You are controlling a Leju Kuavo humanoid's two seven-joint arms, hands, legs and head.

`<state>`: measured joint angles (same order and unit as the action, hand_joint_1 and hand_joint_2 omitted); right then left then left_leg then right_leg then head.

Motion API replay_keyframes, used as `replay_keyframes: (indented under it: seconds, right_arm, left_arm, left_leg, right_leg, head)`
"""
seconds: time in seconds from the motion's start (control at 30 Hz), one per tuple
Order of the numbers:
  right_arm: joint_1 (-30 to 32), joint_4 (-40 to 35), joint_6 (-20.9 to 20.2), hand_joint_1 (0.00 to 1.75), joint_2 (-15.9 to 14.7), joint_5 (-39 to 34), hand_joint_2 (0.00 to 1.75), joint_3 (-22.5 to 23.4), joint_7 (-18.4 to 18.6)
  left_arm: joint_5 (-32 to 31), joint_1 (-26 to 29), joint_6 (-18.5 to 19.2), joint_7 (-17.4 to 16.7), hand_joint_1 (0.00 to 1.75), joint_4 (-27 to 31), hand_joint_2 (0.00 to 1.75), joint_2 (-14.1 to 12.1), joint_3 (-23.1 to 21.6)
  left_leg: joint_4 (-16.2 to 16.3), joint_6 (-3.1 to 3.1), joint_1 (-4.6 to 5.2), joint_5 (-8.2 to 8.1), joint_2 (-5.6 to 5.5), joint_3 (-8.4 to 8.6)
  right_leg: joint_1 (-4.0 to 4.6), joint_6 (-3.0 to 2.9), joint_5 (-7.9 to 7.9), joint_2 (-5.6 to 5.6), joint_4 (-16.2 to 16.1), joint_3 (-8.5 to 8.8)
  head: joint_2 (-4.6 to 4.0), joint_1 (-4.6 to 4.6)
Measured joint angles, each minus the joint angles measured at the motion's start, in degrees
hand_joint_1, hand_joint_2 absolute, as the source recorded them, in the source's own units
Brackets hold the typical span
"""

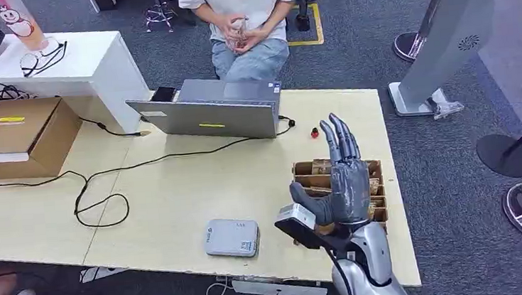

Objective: Pass the card to the sensor for recognition and then transmit it.

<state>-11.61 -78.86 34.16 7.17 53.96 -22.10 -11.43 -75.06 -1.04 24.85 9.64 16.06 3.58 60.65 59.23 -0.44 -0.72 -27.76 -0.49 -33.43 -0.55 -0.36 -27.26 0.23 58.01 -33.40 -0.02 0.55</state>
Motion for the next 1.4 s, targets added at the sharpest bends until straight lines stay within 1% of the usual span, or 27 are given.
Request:
replay_keyframes:
  seconds: [0.13, 0.47, 0.77, 0.83, 1.4]
  right_arm:
    - [0.42, 0.0, -0.06, 0.0, -0.24, -0.44, 1.75, 0.0, -0.52]
    - [1.49, -0.07, -2.36, 0.0, -0.55, -0.39, 1.75, -0.13, -1.2]
    - [2.58, -0.33, -2.19, 0.0, -0.9, -0.28, 1.75, -0.33, -1.4]
    - [3.07, -0.55, -1.92, 0.0, -1.03, 0.68, 1.75, -0.31, -1.38]
    - [4.73, -0.74, -2.38, 0.0, -1.9, 8.15, 1.75, -0.22, 2.01]
  left_arm:
    - [-0.02, 0.07, 0.17, 0.07, 0.0, 0.11, 0.0, 0.02, 0.0]
    - [-0.37, 0.6, 0.94, 0.09, 0.0, 1.14, 0.0, 0.46, 0.15]
    - [-0.57, 0.81, 1.05, 0.09, 0.0, 1.64, 0.0, 0.76, 0.55]
    - [-0.92, 0.8, 1.03, 0.09, 0.0, 1.75, 0.0, 0.81, 0.55]
    - [-1.73, 0.72, 0.83, 0.09, 0.0, 1.92, 0.0, 0.85, 0.9]
  left_leg:
    - [0.0, 0.0, 0.0, 0.0, 0.0, 0.0]
    - [0.0, 0.0, 0.0, 0.0, 0.0, 0.0]
    - [0.0, 0.0, 0.0, 0.0, 0.0, 0.0]
    - [0.0, 0.0, 0.0, 0.0, 0.0, 0.0]
    - [0.0, 0.03, 0.0, -0.02, 0.01, 0.0]
  right_leg:
    - [0.0, 0.0, 0.0, 0.0, 0.0, 0.0]
    - [0.0, 0.0, 0.0, 0.0, 0.0, -0.01]
    - [0.0, 0.0, 0.0, 0.0, 0.0, 0.0]
    - [0.0, 0.0, 0.0, 0.0, 0.0, -0.01]
    - [0.0, 0.0, 0.0, 0.01, -0.01, -0.01]
  head:
    - [0.0, 0.0]
    - [0.0, 0.0]
    - [0.0, 0.0]
    - [0.0, 0.0]
    - [0.0, 0.0]
